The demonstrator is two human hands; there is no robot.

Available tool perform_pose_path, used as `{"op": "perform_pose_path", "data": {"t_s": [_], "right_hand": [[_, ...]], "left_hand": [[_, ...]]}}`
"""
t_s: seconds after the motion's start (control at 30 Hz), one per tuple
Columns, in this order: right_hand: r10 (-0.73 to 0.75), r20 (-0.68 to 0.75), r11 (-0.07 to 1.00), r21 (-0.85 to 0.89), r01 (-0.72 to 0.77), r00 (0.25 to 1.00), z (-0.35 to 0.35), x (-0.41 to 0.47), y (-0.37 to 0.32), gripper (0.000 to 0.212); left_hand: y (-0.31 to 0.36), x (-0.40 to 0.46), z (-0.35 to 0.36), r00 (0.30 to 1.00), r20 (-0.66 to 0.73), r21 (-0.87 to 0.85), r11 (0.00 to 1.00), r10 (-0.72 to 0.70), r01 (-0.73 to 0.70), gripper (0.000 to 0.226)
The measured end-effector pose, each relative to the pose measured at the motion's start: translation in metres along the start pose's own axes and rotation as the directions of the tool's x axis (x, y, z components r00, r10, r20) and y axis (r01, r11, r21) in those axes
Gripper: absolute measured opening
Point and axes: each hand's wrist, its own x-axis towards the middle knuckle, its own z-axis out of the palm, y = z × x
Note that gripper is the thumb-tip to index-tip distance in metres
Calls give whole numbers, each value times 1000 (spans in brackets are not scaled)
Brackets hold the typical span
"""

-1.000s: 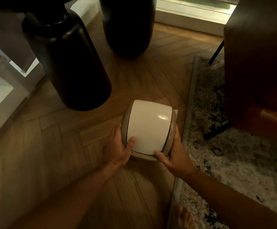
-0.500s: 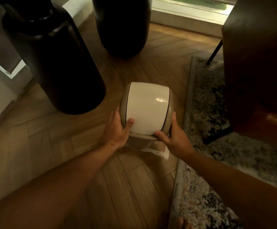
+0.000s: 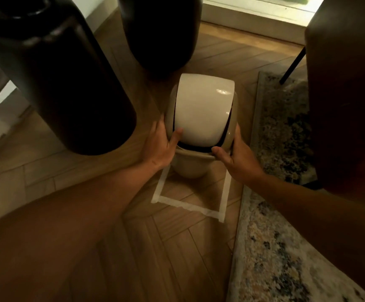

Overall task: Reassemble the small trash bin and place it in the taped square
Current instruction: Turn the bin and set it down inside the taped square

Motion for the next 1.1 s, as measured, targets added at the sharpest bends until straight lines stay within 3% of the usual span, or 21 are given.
{"op": "perform_pose_path", "data": {"t_s": [0.27, 0.43, 0.73, 1.1], "right_hand": [[36, 10, 999, -24, -35, 999, -8, 56, 18, 101], [73, 40, 997, -19, -72, 997, -17, 73, 28, 113], [173, 22, 984, 36, -174, 985, -17, 76, 37, 115], [218, 137, 965, 119, -235, 966, -37, 87, 17, 100]], "left_hand": [[3, 55, 9, 999, -3, -81, 995, 50, -51, 85], [5, 70, 13, 998, -9, -147, 987, 70, -70, 96], [5, 73, 15, 997, 4, -189, 979, 72, -70, 97], [7, 81, -4, 976, 217, -145, 988, -20, 52, 94]]}}
